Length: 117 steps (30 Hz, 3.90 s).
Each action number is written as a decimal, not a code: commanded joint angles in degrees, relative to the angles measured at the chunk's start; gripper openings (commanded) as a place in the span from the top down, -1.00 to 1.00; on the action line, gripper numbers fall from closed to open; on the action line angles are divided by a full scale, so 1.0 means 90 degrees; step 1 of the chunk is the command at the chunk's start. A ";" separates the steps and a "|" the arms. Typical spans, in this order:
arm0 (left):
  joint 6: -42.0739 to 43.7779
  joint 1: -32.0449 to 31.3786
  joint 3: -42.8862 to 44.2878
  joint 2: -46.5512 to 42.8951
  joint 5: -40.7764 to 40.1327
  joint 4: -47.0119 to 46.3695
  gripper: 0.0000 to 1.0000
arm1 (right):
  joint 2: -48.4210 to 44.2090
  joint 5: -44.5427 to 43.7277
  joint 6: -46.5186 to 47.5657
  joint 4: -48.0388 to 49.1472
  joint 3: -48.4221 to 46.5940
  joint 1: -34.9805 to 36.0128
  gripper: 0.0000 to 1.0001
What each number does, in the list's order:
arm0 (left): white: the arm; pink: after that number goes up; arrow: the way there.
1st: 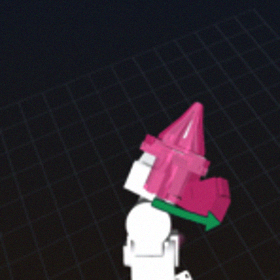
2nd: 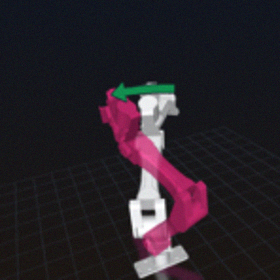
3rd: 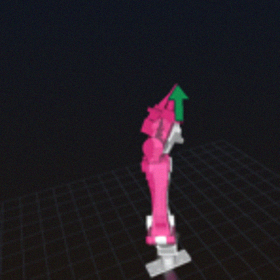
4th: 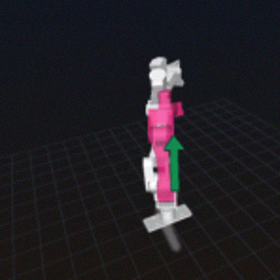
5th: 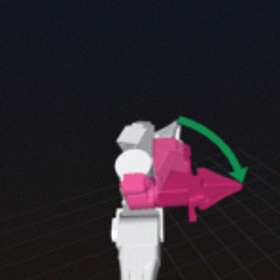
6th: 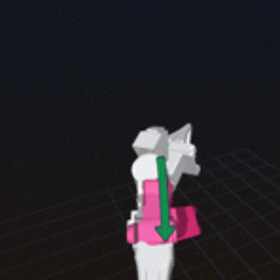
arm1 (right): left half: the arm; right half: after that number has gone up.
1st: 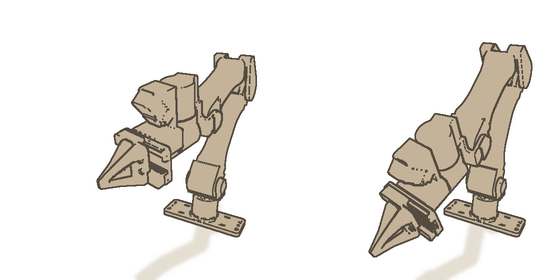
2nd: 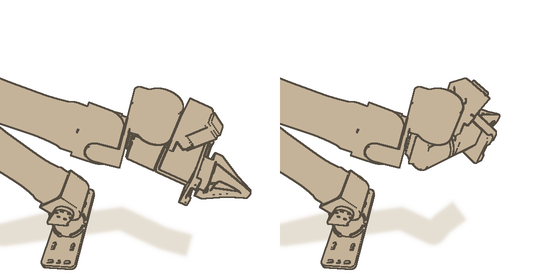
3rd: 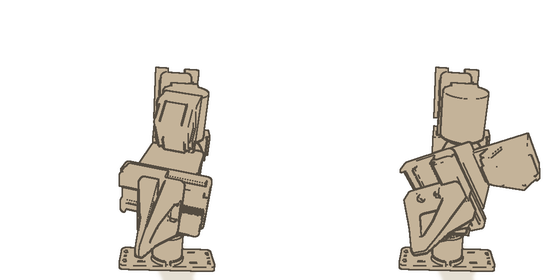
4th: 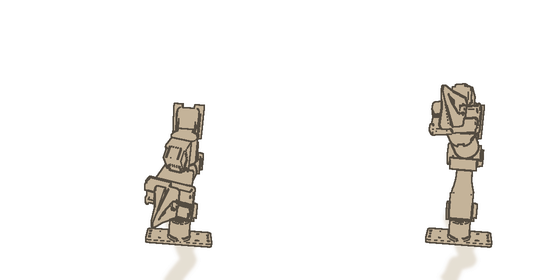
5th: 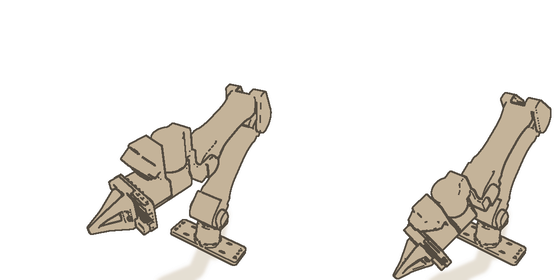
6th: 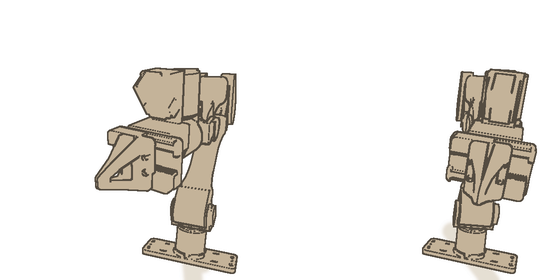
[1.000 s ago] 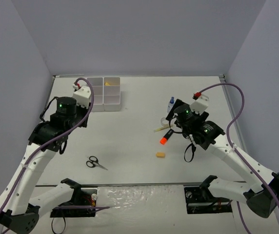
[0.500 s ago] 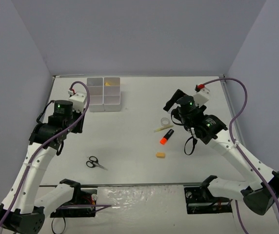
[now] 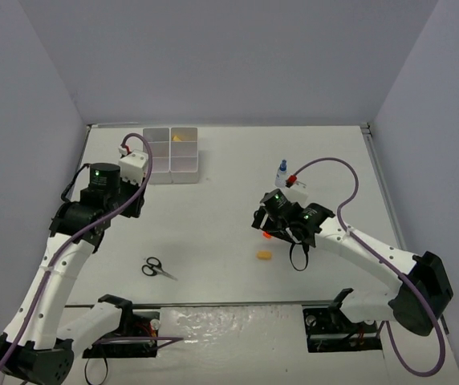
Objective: Sort the stationery into containers
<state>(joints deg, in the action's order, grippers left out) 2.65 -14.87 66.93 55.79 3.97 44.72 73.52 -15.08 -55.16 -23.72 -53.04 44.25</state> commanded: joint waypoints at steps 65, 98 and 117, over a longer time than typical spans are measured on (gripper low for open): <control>-0.0304 0.0051 -0.0026 0.0039 0.0665 -0.0256 1.00 | 0.1076 0.0532 -0.4143 0.0519 0.1035 -0.0266 1.00; -0.1606 0.0491 0.0025 -0.0970 0.5527 -0.2305 1.00 | 0.2414 0.6774 0.1610 1.1374 -0.2962 -0.0662 1.00; -0.2448 0.0500 -0.0825 -0.1237 0.6199 -0.3662 1.00 | 0.2107 0.7678 0.2369 1.0419 -0.3320 -0.0220 1.00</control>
<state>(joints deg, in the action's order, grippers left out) -18.31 -10.79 55.60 45.08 57.17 17.65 96.63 49.61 -38.93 68.25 -78.76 41.42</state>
